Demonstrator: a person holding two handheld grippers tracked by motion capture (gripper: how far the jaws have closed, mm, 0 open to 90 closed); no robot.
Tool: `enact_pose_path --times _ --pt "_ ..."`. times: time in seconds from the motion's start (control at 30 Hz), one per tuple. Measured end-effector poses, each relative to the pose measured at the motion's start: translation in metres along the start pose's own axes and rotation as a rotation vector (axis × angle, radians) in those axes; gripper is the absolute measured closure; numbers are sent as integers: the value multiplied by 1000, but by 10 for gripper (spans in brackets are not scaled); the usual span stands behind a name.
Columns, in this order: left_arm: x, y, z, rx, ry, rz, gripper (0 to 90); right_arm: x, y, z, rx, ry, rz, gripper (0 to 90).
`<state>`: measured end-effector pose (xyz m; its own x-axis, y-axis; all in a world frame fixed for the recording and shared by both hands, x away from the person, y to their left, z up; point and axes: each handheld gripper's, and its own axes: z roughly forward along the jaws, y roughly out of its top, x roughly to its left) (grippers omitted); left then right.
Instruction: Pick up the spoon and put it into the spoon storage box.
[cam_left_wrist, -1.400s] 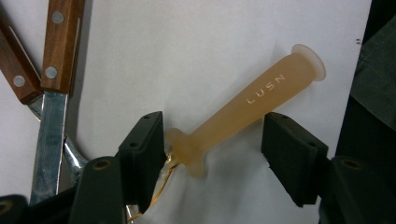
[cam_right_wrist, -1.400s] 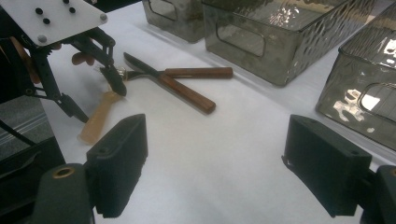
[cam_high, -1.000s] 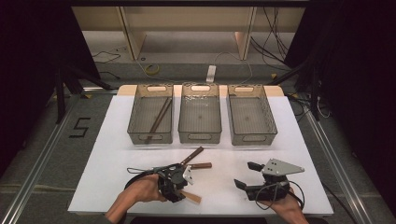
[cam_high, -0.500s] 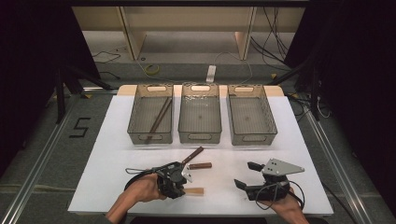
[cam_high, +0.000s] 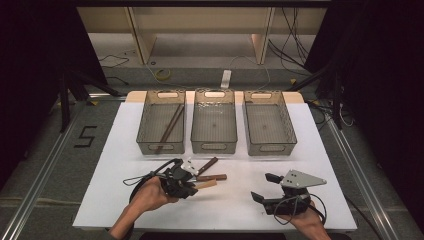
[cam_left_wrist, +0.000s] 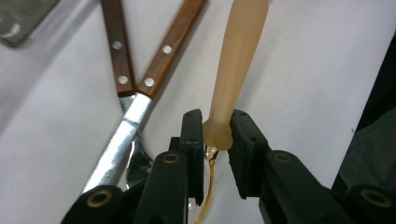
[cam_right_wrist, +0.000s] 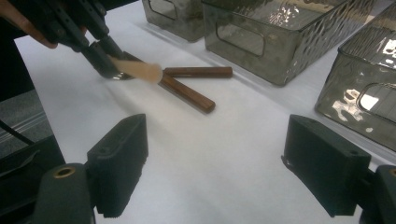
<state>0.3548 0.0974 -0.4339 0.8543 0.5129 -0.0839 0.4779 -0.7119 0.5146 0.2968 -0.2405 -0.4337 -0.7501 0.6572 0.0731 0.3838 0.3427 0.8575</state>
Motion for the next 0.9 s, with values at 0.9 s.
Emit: enact_pose_path --times 0.9 --pt "33 10 -23 -186 47 -184 760 -1 -1 1 1 -2 7 225"
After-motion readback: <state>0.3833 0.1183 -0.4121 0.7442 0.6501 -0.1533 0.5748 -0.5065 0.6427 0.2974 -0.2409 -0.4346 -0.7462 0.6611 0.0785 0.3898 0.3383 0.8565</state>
